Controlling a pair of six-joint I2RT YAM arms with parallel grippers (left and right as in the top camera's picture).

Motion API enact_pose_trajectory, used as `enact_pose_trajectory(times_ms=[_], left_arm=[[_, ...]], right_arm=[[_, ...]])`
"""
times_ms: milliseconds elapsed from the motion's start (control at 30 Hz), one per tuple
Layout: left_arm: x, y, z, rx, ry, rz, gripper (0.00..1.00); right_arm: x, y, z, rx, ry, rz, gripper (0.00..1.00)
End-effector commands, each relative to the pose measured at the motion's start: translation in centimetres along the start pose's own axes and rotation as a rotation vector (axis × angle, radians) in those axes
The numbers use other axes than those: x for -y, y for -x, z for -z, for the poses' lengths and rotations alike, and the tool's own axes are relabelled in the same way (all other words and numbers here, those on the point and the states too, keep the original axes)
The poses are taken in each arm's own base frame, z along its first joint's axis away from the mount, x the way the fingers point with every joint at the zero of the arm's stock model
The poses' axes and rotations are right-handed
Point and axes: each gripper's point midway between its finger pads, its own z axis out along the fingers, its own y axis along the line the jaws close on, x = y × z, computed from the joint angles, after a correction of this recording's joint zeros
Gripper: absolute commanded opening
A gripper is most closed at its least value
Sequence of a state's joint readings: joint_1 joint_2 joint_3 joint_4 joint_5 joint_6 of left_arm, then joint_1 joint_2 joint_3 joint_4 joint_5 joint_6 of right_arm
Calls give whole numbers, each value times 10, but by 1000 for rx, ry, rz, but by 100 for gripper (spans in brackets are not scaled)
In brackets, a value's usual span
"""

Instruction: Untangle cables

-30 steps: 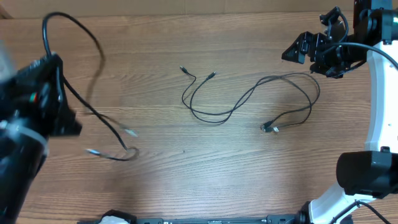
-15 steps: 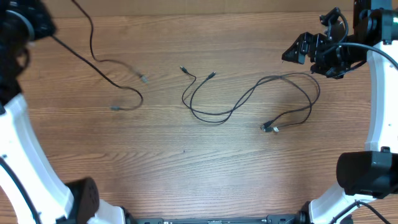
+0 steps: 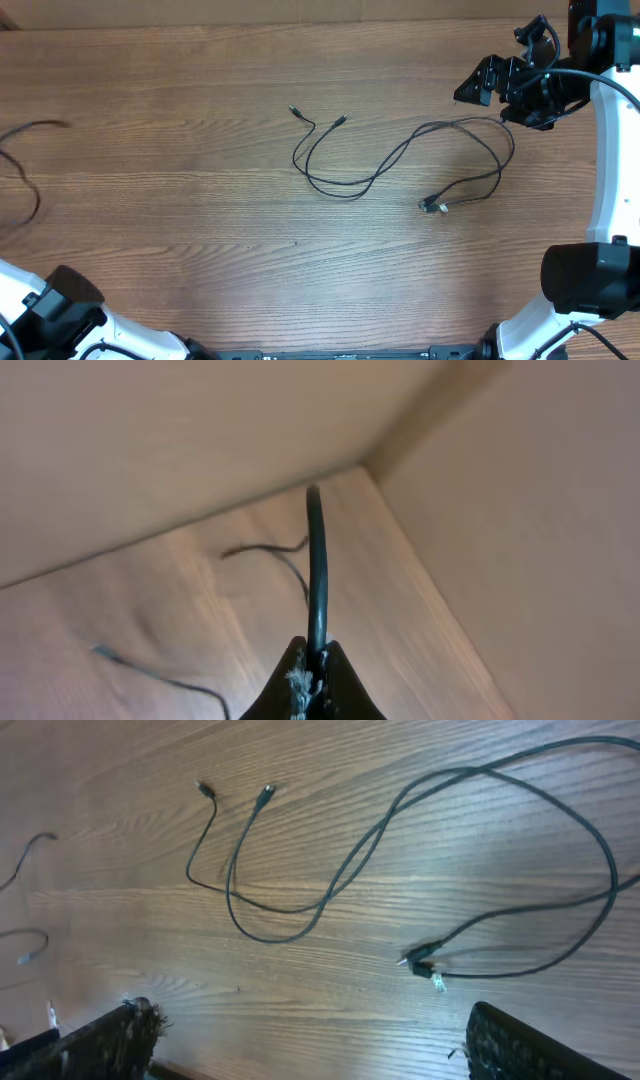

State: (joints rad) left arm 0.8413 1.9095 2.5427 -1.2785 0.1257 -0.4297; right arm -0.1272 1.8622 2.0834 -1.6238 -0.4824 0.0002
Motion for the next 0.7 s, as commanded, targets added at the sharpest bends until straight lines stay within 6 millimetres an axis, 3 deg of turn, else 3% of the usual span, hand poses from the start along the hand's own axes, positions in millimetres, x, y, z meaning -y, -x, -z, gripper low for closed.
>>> enact_pose_trajectory(times_ms=[0, 100, 367, 433, 467, 500, 533, 567, 667], left_arm=[[-27, 9, -11, 52, 152, 71, 4], [-27, -5, -32, 1, 176, 59, 4], [-34, -67, -109, -209, 288, -8, 4], [-35, -74, -120, -236, 292, -10, 4], [-35, -79, -125, -256, 283, -7, 12], [-32, -83, -129, -273, 264, -1, 57], [-24, -88, -134, -299, 215, 8, 89], [-20, -92, -135, -319, 185, 15, 100], [-7, -93, -131, -342, 108, -21, 100]], right_arm=[[2, -4, -2, -20, -17, 5, 96], [2, -6, -2, -28, -19, 0, 96], [2, -7, -2, -29, -19, -1, 96], [2, -7, -2, -29, -19, -1, 96], [2, -7, -2, -29, -19, 0, 96], [2, -6, -2, -28, -19, 0, 96], [3, -6, -2, -27, -23, 1, 96], [4, -6, -2, -26, -28, 1, 96], [6, -5, -2, -23, -40, 3, 96]])
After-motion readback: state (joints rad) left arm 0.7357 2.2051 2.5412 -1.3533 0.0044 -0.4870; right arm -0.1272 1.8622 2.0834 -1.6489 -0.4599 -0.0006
